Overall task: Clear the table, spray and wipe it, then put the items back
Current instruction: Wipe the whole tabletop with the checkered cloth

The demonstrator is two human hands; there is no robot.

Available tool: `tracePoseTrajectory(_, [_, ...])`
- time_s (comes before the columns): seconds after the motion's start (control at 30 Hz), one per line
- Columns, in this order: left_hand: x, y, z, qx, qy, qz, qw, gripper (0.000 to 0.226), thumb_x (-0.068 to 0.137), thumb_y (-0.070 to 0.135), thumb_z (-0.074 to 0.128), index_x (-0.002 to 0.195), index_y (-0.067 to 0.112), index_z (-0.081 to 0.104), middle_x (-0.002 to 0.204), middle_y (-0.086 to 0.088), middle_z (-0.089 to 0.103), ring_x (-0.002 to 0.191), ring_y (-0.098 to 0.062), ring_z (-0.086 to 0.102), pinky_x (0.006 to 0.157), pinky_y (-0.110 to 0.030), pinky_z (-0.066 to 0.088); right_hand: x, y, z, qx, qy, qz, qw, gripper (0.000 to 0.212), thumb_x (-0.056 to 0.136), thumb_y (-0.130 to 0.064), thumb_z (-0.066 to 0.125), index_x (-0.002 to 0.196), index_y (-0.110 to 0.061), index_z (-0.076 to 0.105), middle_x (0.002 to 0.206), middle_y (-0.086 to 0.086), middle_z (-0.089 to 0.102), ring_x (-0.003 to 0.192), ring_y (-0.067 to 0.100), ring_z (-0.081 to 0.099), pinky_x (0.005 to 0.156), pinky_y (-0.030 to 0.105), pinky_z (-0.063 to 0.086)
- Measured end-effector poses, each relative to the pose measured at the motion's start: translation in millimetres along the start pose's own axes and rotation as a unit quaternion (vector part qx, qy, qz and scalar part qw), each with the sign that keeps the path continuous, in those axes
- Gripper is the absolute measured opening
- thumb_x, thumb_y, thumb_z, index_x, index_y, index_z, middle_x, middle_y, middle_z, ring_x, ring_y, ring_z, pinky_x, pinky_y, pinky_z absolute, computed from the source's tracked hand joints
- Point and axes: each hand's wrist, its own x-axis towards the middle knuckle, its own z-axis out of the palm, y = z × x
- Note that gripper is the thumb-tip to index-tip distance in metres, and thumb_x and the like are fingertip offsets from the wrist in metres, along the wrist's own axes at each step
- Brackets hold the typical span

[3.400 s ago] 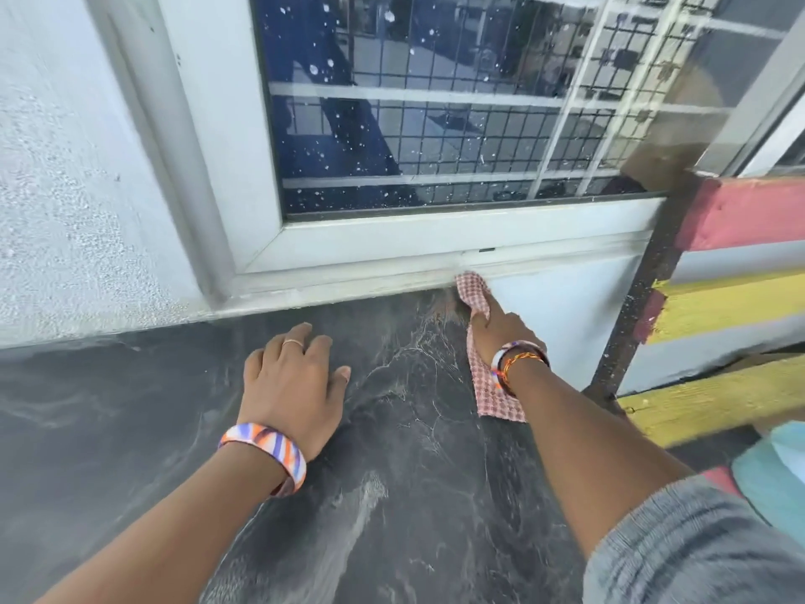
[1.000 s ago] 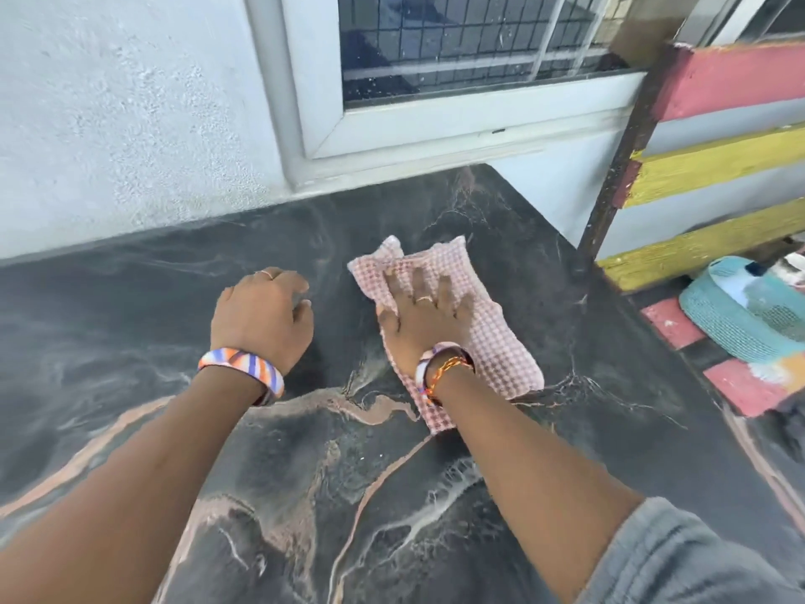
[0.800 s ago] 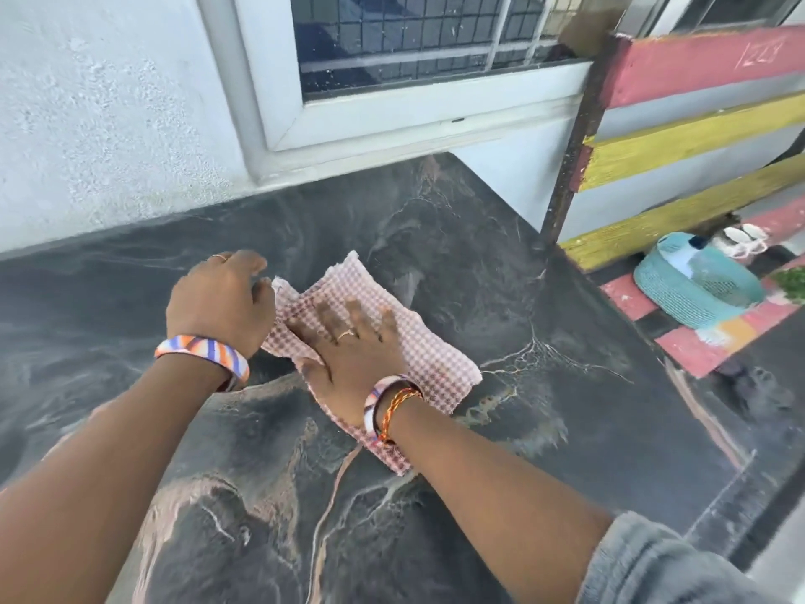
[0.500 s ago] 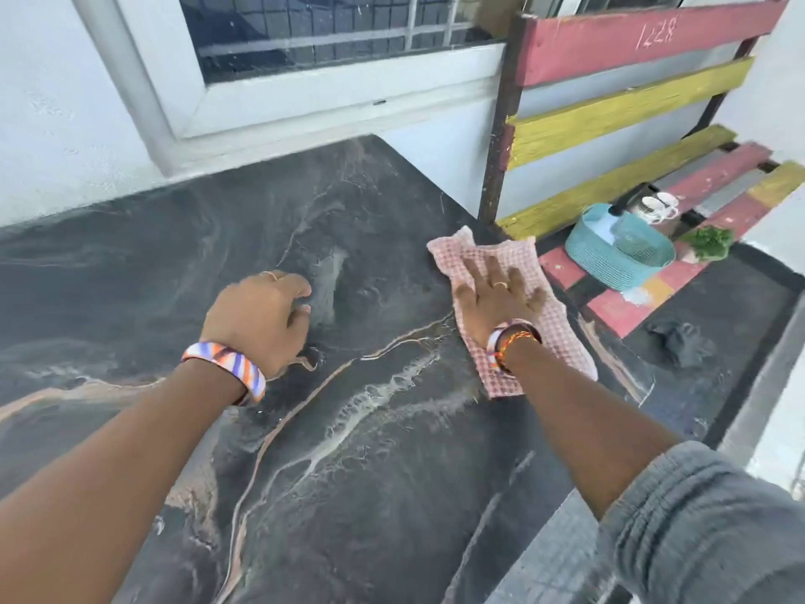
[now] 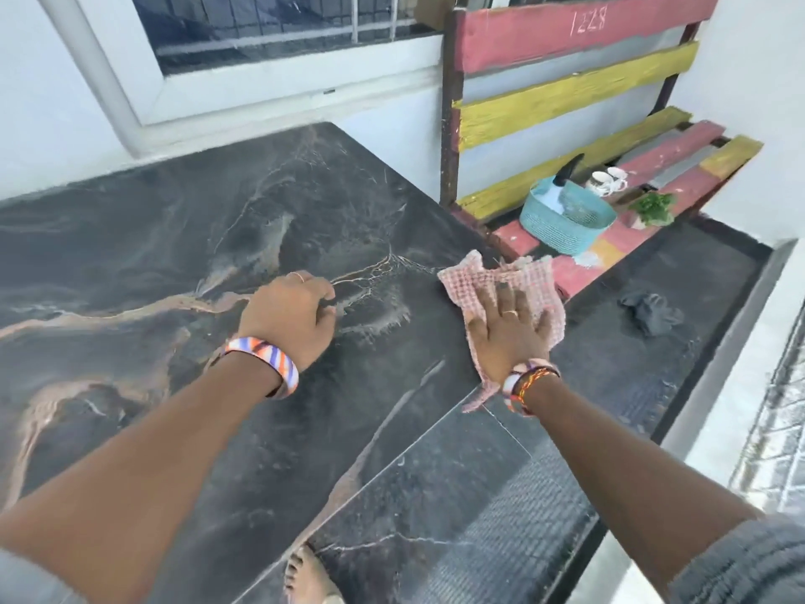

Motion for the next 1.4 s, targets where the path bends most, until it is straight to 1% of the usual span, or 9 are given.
tracePoseTrajectory(0.1, [-32.3,-14.3,1.5,0.005,0.038,-0.048,0.998,0.029,0.089,0.017,0.05,0.114,0.01,0.063,0.118,-0.016,0.06,0.108,-0.037,0.056,0.091,-0.041,0.047,-60.0,-42.4,18.8,-0.018,0.003,-0.122,0.992,0.066,0.086,-0.047,0.005,0.147,-0.032,0.023,0.158,0.002,0.019,0.145,0.028,0.018,0.116,0.052,0.009])
tracePoseTrajectory(0.2, [-63.7,-31.8,-2.6,0.008,0.077,-0.124,0.989,0.029,0.088,0.017,0.052,0.114,0.009,0.064,0.117,-0.022,0.06,0.105,-0.042,0.057,0.088,-0.043,0.047,-117.5,-85.9,41.9,-0.001,0.05,-0.234,0.971,0.054,0.085,-0.045,0.028,0.129,-0.028,0.053,0.139,0.005,0.052,0.126,0.031,0.05,0.104,0.051,0.036])
tracePoseTrajectory(0.43, [-127.2,-55.2,-20.7,0.021,0.127,-0.204,0.971,0.028,0.087,0.02,0.048,0.101,0.003,0.067,0.104,-0.029,0.061,0.096,-0.047,0.057,0.082,-0.046,0.047,-165.6,-119.8,63.0,-0.047,0.04,-0.51,0.858,0.057,0.087,-0.054,0.027,0.124,-0.025,0.06,0.129,0.003,0.062,0.119,0.026,0.058,0.1,0.043,0.043])
tracePoseTrajectory(0.53, [-144.0,-54.0,-25.3,0.019,0.125,-0.197,0.972,0.041,0.083,0.028,0.04,0.105,0.005,0.066,0.111,-0.024,0.061,0.104,-0.044,0.056,0.086,-0.044,0.047,-120.6,-75.2,51.2,-0.094,0.071,-0.489,0.865,0.059,0.093,-0.054,0.018,0.122,-0.028,0.062,0.127,0.0,0.063,0.112,0.022,0.064,0.097,0.038,0.044])
tracePoseTrajectory(0.67, [-159.3,-60.2,-24.9,0.049,0.13,-0.18,0.974,0.04,0.087,0.028,0.04,0.107,0.005,0.065,0.11,-0.026,0.061,0.095,-0.045,0.059,0.08,-0.043,0.047,-62.0,-8.0,34.7,-0.07,0.117,-0.326,0.935,0.059,0.093,-0.044,0.018,0.129,-0.019,0.057,0.132,0.009,0.059,0.119,0.034,0.058,0.102,0.042,0.033])
tracePoseTrajectory(0.83, [-185.0,-81.9,-25.8,0.044,0.147,-0.179,0.972,0.028,0.091,0.019,0.05,0.107,0.003,0.066,0.111,-0.024,0.061,0.096,-0.045,0.058,0.081,-0.045,0.048,-84.0,-20.8,45.2,-0.027,0.141,-0.196,0.97,0.063,0.088,-0.038,0.016,0.133,-0.013,0.052,0.14,0.013,0.05,0.128,0.039,0.046,0.106,0.053,0.031])
tracePoseTrajectory(1.13, [-288.3,-179.1,-56.9,0.067,0.167,-0.287,0.941,0.032,0.091,0.024,0.049,0.115,0.007,0.062,0.127,-0.021,0.056,0.113,-0.044,0.051,0.094,-0.046,0.04,-270.9,-189.7,116.1,0.018,0.176,-0.378,0.909,0.048,0.084,-0.043,0.037,0.123,-0.018,0.045,0.131,0.011,0.058,0.12,0.034,0.045,0.099,0.048,0.028])
tracePoseTrajectory(1.27, [-364.4,-242.1,-86.4,0.093,0.164,-0.414,0.891,0.038,0.093,0.028,0.046,0.12,0.003,0.057,0.127,-0.029,0.052,0.118,-0.046,0.045,0.101,-0.049,0.034,-349.5,-268.3,141.1,0.012,0.165,-0.484,0.859,0.047,0.085,-0.049,0.042,0.119,-0.017,0.049,0.125,0.009,0.062,0.116,0.035,0.054,0.096,0.048,0.034])
tracePoseTrajectory(1.4, [-430.7,-286.3,-108.7,0.068,0.146,-0.523,0.837,0.046,0.095,0.033,0.036,0.117,-0.003,0.055,0.125,-0.033,0.052,0.119,-0.048,0.045,0.101,-0.05,0.034,-405.9,-330.9,161.1,0.033,0.165,-0.545,0.821,0.031,0.081,-0.025,0.062,0.111,-0.019,0.06,0.122,0.008,0.066,0.111,0.036,0.061,0.094,0.046,0.04])
